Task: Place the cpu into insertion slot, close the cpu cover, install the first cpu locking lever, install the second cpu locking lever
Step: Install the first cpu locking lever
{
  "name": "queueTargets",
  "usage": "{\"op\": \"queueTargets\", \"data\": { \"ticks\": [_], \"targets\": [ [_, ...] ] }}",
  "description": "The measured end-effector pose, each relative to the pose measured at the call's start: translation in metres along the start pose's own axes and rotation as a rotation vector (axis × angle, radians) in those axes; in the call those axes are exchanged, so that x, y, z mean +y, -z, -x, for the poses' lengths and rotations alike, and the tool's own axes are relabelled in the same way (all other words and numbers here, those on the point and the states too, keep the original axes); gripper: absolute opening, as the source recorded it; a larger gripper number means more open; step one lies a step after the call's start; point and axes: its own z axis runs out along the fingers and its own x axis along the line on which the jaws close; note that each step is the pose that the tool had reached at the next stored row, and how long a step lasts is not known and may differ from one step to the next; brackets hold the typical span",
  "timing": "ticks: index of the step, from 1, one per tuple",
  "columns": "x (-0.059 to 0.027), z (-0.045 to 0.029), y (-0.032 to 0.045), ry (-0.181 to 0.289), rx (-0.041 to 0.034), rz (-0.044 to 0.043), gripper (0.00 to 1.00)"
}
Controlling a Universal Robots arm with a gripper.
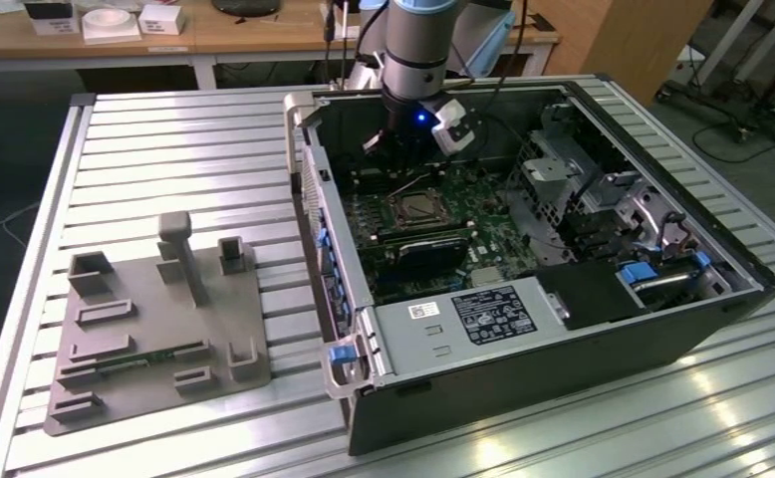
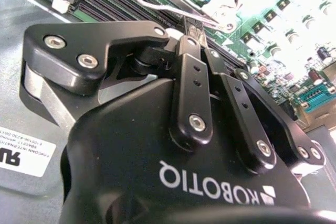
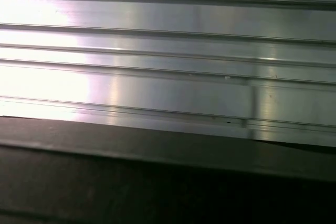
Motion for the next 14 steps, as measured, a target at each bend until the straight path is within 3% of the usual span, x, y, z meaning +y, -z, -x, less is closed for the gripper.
{"op": "queueTargets", "data": {
  "ticks": [14],
  "targets": [
    [0.0060,0.0008,0.0047,0.000,-0.0004,0.0044,0.10]
  ]
}}
